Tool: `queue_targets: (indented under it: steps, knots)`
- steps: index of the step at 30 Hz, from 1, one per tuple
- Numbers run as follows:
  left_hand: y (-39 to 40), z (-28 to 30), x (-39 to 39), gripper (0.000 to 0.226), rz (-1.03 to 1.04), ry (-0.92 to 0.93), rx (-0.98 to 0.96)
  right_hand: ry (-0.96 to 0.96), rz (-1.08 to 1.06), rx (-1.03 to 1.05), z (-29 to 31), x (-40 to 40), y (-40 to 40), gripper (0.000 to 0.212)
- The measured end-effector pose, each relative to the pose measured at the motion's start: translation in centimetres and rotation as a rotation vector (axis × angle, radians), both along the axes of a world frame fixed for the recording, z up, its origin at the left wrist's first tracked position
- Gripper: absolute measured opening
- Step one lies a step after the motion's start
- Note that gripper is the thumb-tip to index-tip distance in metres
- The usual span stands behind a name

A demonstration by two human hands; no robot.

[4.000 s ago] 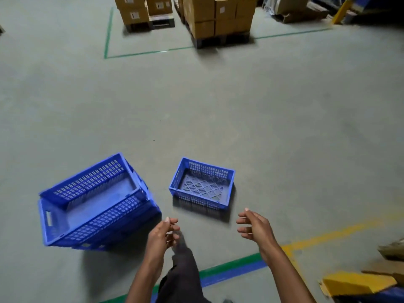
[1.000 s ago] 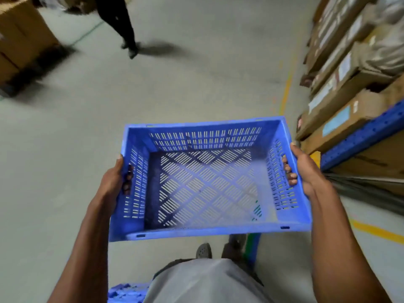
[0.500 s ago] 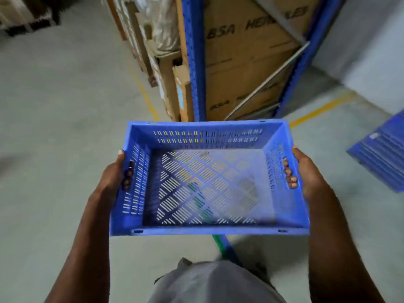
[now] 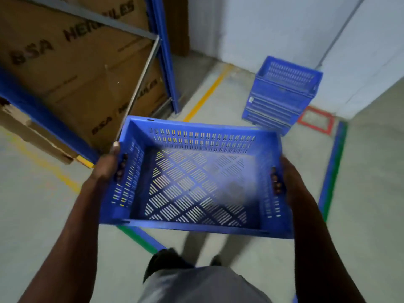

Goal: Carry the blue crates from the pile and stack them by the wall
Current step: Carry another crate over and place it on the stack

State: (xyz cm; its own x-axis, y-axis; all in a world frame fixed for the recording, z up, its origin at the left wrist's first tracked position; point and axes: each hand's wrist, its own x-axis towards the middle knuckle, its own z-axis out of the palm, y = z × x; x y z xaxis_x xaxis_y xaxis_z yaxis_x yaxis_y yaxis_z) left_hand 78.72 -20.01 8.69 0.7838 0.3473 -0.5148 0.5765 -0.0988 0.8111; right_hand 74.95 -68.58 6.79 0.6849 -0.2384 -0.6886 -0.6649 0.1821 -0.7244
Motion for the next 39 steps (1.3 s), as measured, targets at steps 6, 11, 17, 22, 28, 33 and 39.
queue_targets:
  steps: [6,11,17,22,28,33,39]
  knots:
    - [-10.4,-2.2,12.3,0.056,-0.128,0.027,-0.049,-0.005,-0.149,-0.152,-1.4,6.8,-9.4,0.060]
    - [-17.9,-5.5,24.7,0.057,-0.244,0.031,-0.068,0.001,-0.257,-0.226,-2.4,14.3,-15.7,0.057]
    - [-26.6,-5.9,40.2,0.058,-0.420,0.050,-0.105,0.030,-0.413,-0.242,-0.6,23.7,-22.5,0.056]
    - [-34.2,-4.3,52.9,0.058,-0.508,0.019,-0.089,0.010,-0.523,-0.190,0.2,31.5,-27.9,0.055]
    - [-42.9,-4.5,66.7,0.057,-0.592,-0.033,-0.039,-0.003,-0.557,-0.134,-1.4,43.0,-35.4,0.055]
    - [-48.4,-6.4,77.0,0.065,-0.559,-0.011,-0.046,-0.011,-0.509,-0.098,-2.9,53.7,-42.1,0.055]
    - [-55.2,-8.0,86.6,0.054,-0.517,0.038,-0.063,0.015,-0.487,-0.128,-4.4,65.5,-49.7,0.054]
